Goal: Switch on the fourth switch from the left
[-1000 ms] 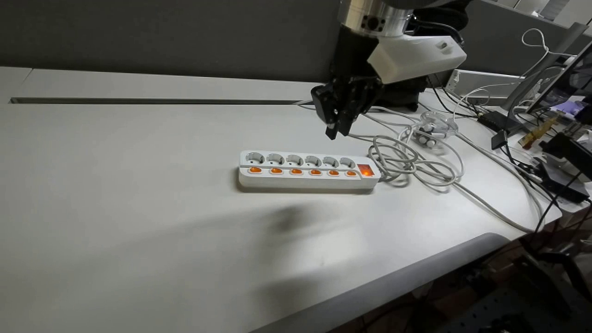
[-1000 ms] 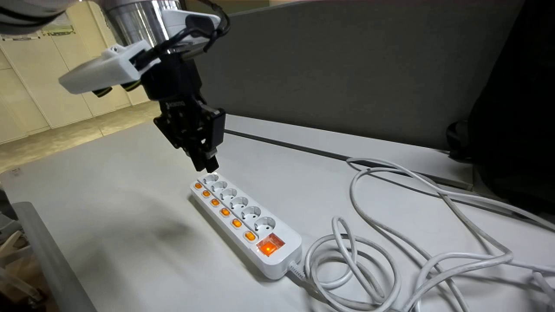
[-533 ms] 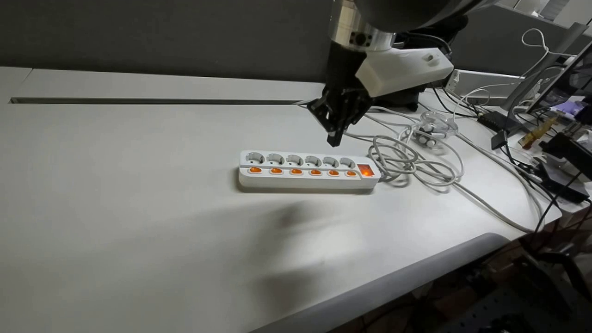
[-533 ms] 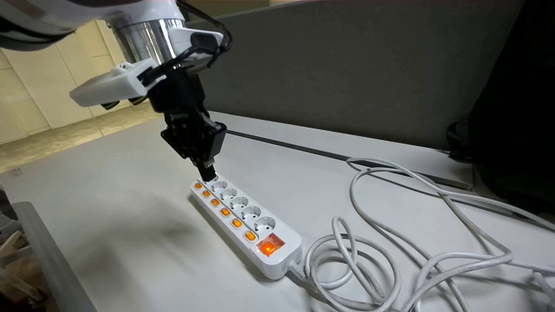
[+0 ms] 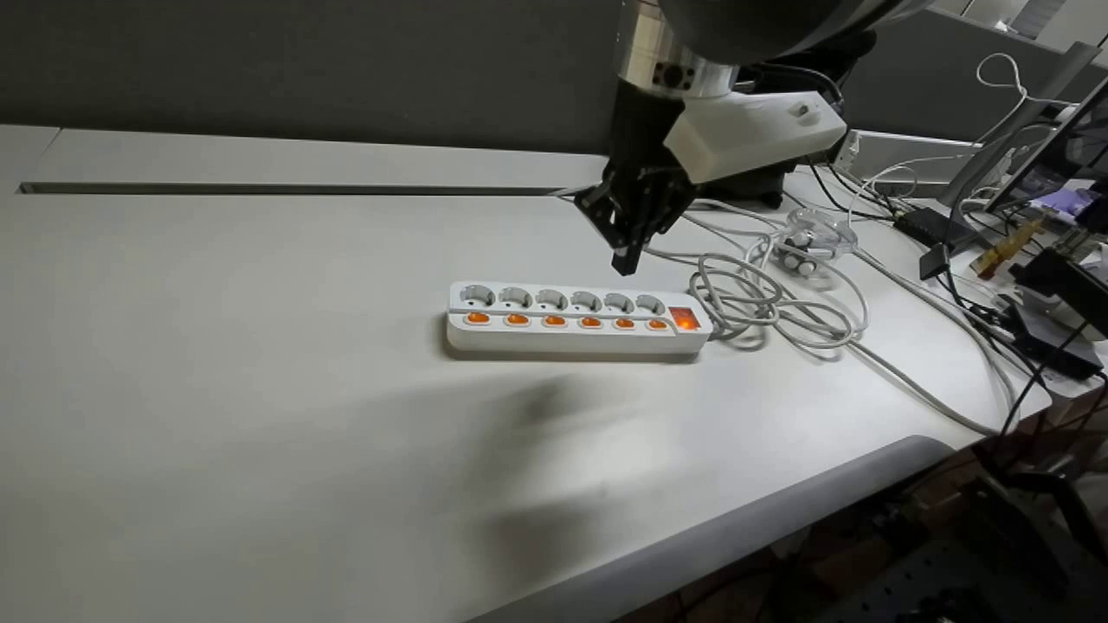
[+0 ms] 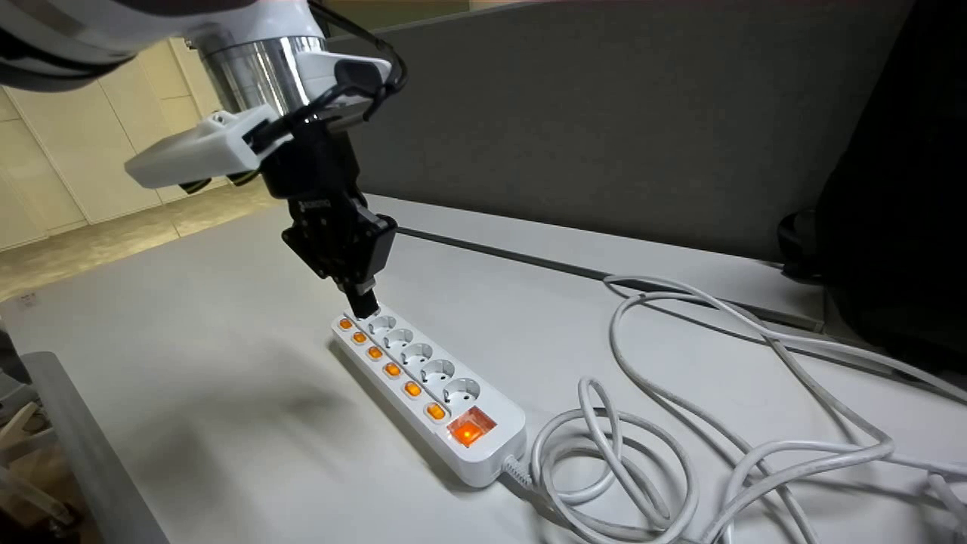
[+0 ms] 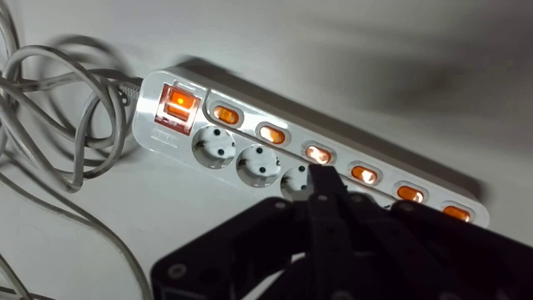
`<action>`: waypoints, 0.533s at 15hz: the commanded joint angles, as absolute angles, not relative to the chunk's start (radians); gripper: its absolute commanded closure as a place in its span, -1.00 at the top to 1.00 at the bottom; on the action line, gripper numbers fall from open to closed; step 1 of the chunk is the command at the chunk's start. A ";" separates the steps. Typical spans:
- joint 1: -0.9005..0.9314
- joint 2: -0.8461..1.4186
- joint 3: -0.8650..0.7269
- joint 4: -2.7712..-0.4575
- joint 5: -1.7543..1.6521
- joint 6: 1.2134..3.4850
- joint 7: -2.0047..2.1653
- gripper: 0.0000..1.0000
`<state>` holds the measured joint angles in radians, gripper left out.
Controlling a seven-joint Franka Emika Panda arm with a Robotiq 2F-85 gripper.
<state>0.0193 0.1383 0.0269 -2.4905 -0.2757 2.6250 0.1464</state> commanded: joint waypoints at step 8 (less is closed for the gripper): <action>0.079 0.255 -0.044 -2.461 -0.337 2.683 0.213 -1.00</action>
<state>0.0506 0.2267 -0.0231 -2.4832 -0.3183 2.6649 0.1661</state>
